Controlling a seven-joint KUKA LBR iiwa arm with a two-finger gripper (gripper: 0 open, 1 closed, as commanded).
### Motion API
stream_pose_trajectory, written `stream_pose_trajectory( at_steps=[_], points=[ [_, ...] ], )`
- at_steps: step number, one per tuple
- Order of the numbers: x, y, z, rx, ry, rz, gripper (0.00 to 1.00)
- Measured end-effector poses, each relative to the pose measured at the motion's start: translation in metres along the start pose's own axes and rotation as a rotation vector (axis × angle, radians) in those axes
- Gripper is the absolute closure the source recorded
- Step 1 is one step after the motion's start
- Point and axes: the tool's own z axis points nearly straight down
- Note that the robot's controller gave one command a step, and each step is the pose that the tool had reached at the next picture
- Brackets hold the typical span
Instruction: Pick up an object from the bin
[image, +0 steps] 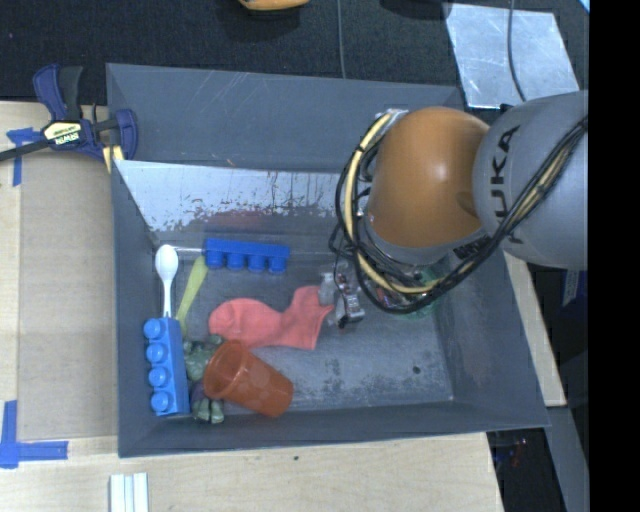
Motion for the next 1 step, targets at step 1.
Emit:
stream_pose_trajectory(
  at_steps=[1],
  points=[
    [-0.0145,-0.0088,-0.0483,-0.001,-0.001,-0.017,1.0]
  ],
)
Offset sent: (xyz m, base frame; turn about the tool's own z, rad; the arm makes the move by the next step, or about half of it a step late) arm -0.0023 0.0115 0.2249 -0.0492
